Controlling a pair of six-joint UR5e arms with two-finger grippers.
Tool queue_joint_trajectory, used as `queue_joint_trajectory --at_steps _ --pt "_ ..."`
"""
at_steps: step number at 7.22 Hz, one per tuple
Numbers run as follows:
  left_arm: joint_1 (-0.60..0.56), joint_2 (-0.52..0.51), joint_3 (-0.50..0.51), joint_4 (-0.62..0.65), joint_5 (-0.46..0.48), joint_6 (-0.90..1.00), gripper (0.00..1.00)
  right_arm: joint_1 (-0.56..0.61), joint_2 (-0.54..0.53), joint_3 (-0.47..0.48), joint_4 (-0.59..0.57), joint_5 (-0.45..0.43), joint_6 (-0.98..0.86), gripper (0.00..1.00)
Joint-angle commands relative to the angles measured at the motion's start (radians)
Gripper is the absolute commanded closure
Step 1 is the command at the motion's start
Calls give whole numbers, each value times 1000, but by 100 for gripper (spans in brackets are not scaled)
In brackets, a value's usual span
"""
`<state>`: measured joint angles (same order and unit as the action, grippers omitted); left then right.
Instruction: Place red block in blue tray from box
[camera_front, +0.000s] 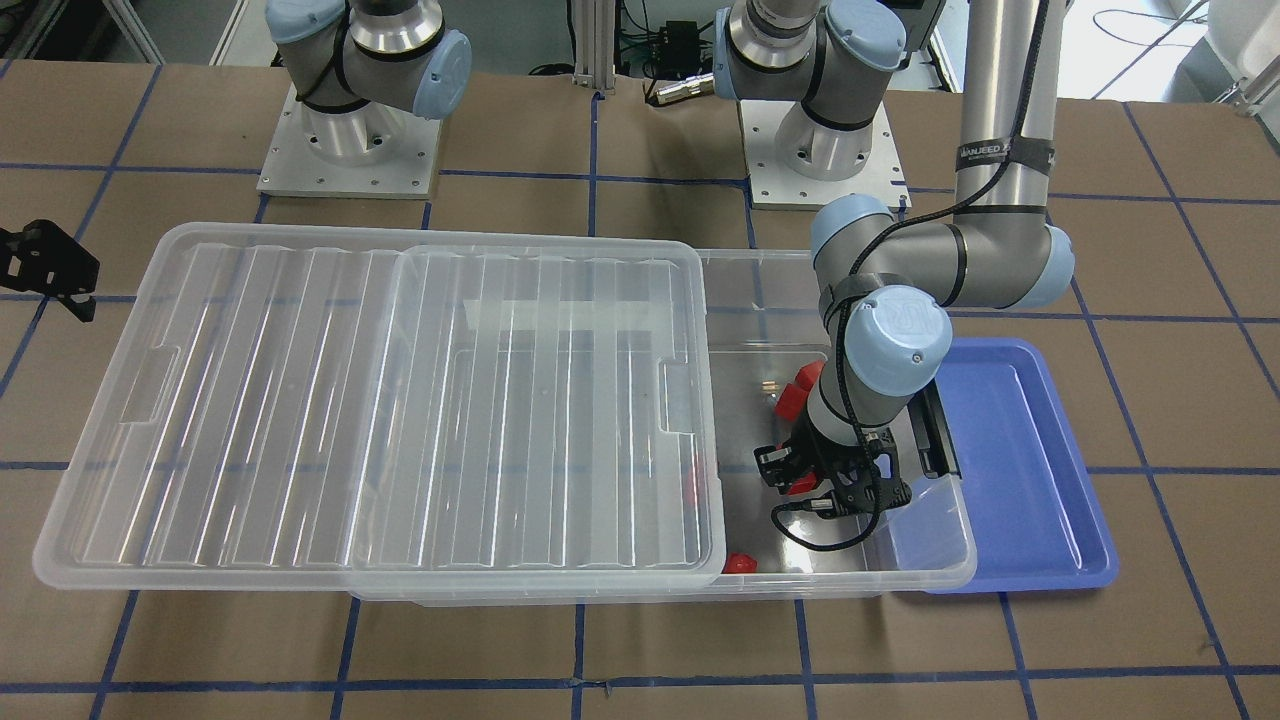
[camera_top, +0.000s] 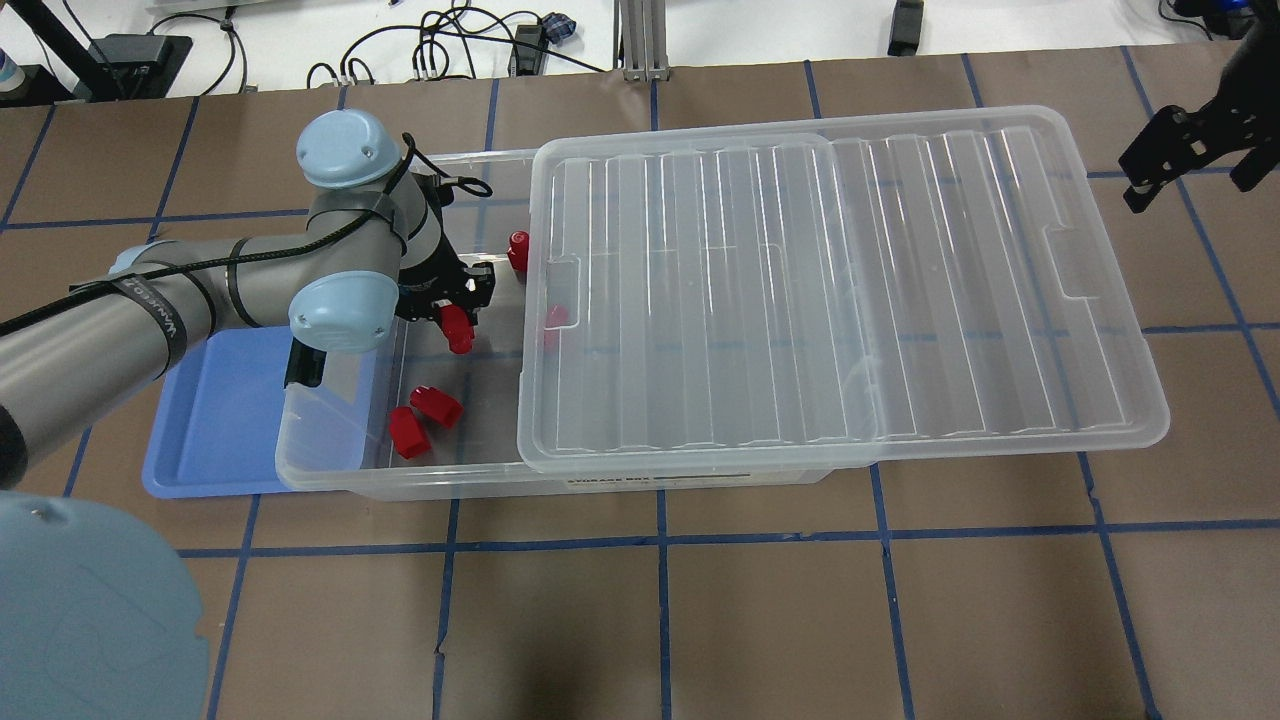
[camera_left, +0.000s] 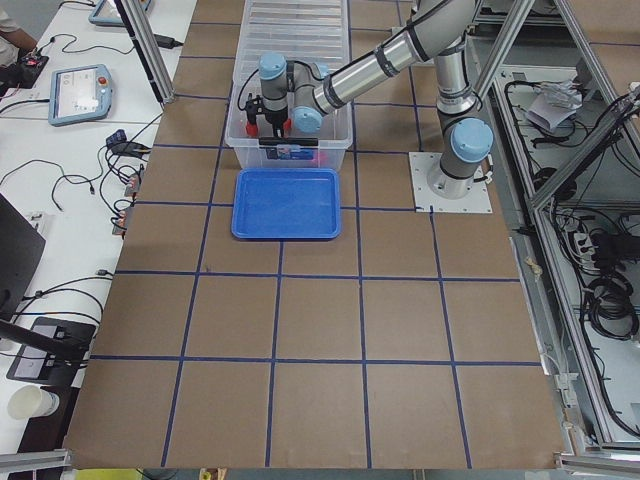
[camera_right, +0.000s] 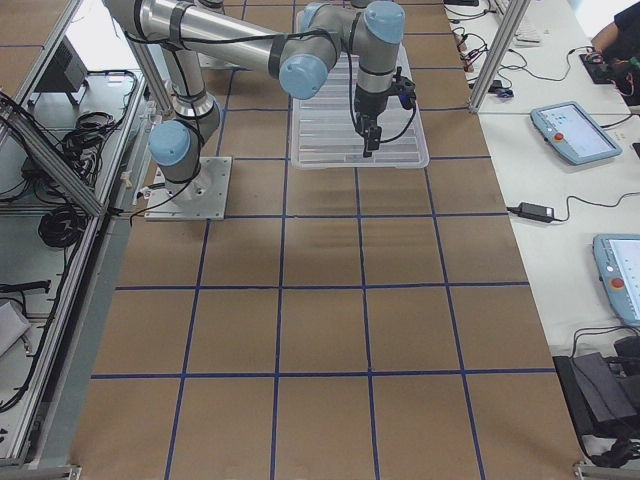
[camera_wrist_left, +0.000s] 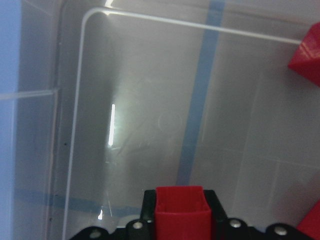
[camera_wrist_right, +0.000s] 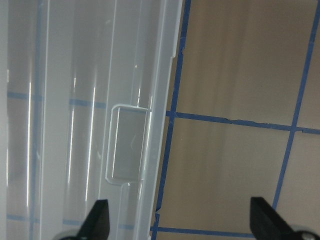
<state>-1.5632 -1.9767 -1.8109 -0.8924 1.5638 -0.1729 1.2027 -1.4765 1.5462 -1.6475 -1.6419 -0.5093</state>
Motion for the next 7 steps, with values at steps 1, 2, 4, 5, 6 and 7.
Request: queue_joint_trajectory --at_steps 1,2,4,5,6,7 --pt "-1 64 100 -183 -2 1 100 0 -1 0 2 1 0 0" --pt "-1 112 154 -317 -2 1 100 0 -1 0 0 1 0 0" --pt "17 163 252 -483 8 30 100 0 10 0 0 2 0 0" --pt "73 176 278 -549 18 150 100 0 12 0 0 2 0 0" --pt "125 196 286 -569 15 183 100 0 12 2 0 1 0 0" --pt "167 208 283 -570 21 291 100 0 13 2 0 1 0 0"
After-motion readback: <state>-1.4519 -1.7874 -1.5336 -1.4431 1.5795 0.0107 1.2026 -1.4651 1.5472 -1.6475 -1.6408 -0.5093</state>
